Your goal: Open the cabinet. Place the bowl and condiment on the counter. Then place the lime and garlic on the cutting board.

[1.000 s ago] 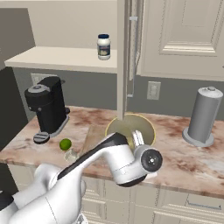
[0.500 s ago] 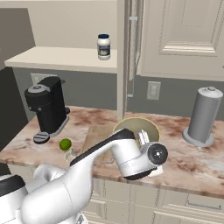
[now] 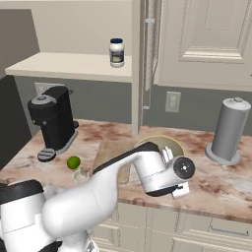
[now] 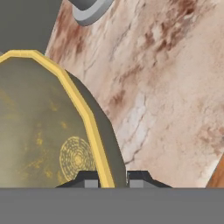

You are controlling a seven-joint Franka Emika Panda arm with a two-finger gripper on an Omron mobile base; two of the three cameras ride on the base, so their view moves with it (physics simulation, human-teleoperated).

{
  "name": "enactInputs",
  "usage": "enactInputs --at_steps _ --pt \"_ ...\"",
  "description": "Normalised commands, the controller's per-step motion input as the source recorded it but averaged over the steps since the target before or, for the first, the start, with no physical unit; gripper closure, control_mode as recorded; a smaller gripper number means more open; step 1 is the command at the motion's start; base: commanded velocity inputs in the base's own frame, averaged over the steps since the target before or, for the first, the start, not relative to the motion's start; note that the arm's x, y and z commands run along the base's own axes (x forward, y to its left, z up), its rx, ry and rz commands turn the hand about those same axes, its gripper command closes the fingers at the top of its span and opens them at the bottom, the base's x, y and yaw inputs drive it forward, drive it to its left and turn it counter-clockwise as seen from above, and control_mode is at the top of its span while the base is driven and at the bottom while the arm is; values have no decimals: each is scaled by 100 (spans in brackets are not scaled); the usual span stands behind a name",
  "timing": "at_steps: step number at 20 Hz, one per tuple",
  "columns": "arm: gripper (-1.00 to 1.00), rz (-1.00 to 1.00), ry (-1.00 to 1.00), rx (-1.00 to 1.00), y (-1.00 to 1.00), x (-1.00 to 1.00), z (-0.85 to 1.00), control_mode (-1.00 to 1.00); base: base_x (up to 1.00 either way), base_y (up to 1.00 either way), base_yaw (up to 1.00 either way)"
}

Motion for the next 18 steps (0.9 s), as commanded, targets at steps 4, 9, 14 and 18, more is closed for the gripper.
enactInputs --at_steps 4,9,14,18 --pt "100 0 0 0 -19 13 -19 -100 0 0 0" --pt "100 0 0 0 -19 14 -11 -100 0 0 0" --pt "100 0 0 0 -18 14 -13 -100 0 0 0" --pt "100 0 0 0 -15 13 -16 -100 0 0 0"
